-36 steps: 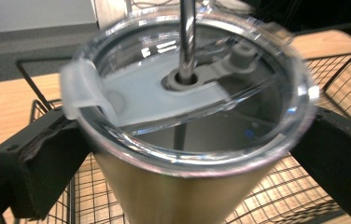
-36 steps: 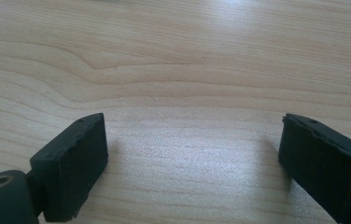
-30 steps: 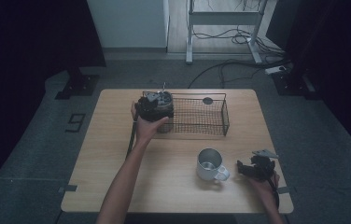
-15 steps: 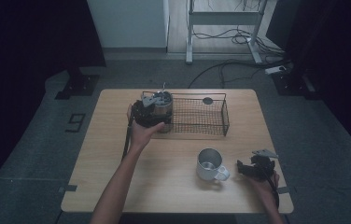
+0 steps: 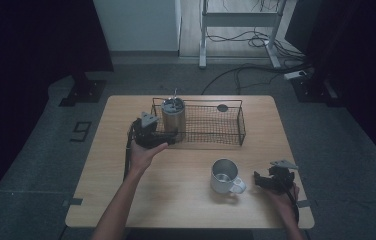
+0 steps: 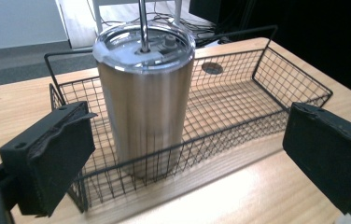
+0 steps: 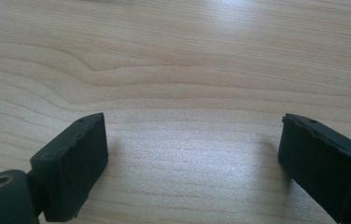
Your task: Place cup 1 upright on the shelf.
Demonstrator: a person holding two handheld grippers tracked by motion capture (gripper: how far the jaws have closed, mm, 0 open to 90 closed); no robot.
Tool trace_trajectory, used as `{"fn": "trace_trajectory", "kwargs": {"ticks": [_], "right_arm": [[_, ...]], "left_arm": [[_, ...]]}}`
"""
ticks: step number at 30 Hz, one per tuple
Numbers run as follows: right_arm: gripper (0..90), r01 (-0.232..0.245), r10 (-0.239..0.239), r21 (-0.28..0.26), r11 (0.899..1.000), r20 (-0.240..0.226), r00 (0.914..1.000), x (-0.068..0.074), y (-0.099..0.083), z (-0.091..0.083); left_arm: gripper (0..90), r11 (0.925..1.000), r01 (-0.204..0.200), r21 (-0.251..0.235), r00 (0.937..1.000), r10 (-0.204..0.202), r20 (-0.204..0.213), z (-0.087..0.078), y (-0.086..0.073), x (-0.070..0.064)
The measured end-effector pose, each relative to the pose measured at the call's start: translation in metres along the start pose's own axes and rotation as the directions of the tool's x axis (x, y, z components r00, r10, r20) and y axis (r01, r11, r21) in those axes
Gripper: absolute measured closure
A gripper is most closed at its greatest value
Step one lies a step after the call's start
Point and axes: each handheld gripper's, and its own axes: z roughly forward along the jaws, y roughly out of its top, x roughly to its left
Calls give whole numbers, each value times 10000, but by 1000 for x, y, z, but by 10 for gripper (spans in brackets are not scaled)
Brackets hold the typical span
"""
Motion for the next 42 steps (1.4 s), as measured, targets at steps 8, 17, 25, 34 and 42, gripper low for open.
{"fn": "trace_trajectory", "kwargs": {"ticks": [8,17,25,34,42], "right_arm": [[83,-28,28,7,10000,35,10000,0,0,0],[87,-45,45,-14,10000,73,10000,0,0,0],[89,-62,62,-17,10000,93,9999,0,0,0],[95,-79,79,-39,10000,132,9999,0,0,0],[97,-92,92,-41,9999,141,9999,0,0,0]], "left_arm": [[31,9998,-212,-34,9996,213,195,-17,-21,-2],[47,9995,-309,64,9993,308,193,-34,-54,-2],[58,9981,-430,448,9991,432,-34,-41,-83,4],[62,9947,-354,963,9994,354,21,-42,-112,9],[73,9914,-360,1260,9993,350,104,-44,-124,14]]}}
